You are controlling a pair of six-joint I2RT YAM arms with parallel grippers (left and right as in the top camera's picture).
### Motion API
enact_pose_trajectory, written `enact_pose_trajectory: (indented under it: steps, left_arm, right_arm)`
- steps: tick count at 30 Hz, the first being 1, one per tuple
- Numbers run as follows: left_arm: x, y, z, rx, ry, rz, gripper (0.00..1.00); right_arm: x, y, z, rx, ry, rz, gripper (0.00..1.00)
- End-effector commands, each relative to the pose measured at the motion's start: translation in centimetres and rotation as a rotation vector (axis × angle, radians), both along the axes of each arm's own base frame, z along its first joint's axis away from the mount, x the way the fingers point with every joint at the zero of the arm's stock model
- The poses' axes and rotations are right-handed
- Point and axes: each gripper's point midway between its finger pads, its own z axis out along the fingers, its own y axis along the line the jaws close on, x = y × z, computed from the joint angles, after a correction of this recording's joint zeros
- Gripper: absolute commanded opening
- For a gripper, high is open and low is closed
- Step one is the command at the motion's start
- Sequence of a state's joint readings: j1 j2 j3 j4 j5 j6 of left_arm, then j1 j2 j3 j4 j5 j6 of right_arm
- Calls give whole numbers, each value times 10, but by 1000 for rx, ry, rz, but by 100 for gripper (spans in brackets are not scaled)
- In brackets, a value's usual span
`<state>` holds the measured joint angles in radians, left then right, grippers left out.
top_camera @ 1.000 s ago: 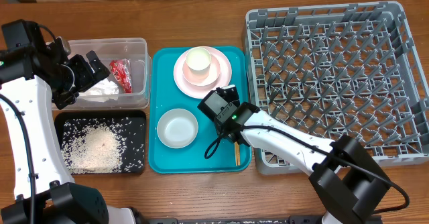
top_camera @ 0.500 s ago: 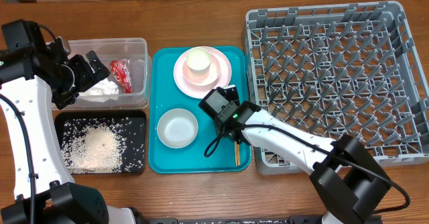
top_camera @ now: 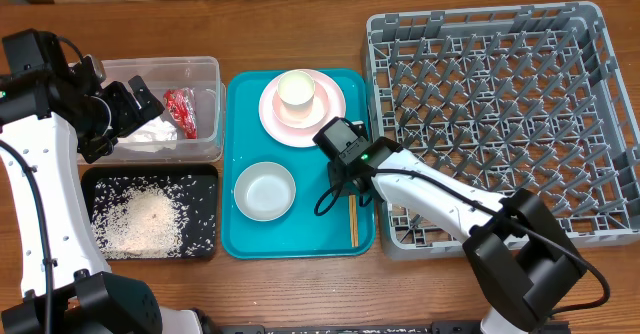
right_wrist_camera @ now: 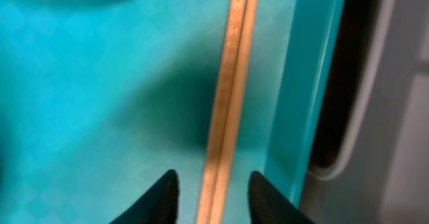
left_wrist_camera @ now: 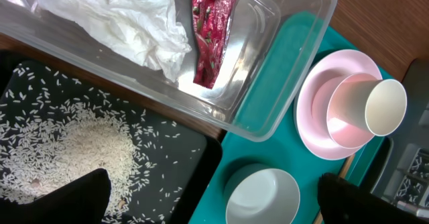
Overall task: Sort waste into correct bins and load items into the dishwasher
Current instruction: 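Lower the right gripper and close it on one wooden chopstick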
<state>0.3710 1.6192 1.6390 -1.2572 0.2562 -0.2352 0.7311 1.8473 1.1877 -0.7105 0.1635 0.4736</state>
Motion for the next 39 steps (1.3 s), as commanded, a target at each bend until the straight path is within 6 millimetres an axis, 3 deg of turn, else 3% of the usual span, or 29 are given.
enact_pose_trajectory:
  steps: [1,17,25,39]
  left_arm:
    - [0,2,10,24,-27,-7,100]
    - [0,2,10,24,-28,-7,100]
    - [0,2,10,24,-28,-7,100]
    - [0,2,10,24,-28,-7,100]
  right_arm:
    - [-1,5,-1,-8,-1,41,31]
    - [-16,13,-3,-40,12,117,33]
    - [-7,13,4,-148,-100,201,36]
    - [1,22,6,-131,-139,251,39]
